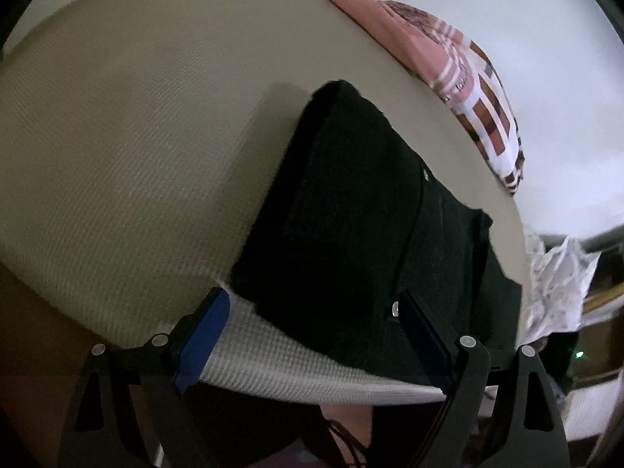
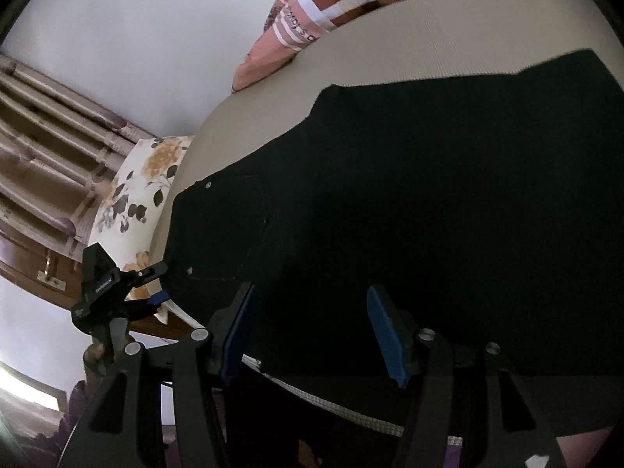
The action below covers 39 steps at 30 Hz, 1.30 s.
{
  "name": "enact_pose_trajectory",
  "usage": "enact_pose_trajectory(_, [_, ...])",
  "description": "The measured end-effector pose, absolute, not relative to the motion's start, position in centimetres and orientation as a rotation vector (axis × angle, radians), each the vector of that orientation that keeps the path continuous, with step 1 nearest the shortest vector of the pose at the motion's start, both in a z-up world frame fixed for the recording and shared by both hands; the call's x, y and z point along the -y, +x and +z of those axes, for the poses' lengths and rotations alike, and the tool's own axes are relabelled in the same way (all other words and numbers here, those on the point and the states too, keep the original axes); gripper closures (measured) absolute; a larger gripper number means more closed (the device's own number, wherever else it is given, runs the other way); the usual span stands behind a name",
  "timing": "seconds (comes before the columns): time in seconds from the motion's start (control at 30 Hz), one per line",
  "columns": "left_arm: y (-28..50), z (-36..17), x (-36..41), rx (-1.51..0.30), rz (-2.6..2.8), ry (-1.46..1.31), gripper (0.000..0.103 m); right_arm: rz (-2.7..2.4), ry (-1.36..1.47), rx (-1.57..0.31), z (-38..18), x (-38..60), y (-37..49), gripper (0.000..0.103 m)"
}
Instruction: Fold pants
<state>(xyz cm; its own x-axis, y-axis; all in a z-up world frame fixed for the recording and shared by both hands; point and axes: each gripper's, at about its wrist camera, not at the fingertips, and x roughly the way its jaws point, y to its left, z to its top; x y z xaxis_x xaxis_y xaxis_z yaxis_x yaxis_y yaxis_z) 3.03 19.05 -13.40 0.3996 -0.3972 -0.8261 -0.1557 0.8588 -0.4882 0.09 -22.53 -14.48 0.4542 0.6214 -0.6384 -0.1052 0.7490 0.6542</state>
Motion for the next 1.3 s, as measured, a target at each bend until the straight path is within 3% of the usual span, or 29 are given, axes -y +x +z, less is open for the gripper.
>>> enact_pose_trajectory(0.23, [3.4,-13.6,-14.3,-1.108,0.002,-0.241,0.014,0.473,0.622,-1.01,-14.6,22.4,0.0,0.041])
enact_pose_trajectory(1.2, [4.1,-13.9,-14.1,-1.059,0.019,-0.234,0.014,0.461,0.647,-1.014,-14.6,22.2,-0.1,0.034])
enact_pose_trajectory(1.27, [4.1,-13.7,-14.2,-1.068,0.007,-0.241,0.018,0.46,0.647,-1.013,-14.6,22.2,-0.1,0.033])
enact_pose_trajectory(1.3, [4.1,-13.6,-14.3,-1.07,0.002,-0.244,0.024,0.46,0.648,-1.013,-14.6,22.2,-0.2,0.033])
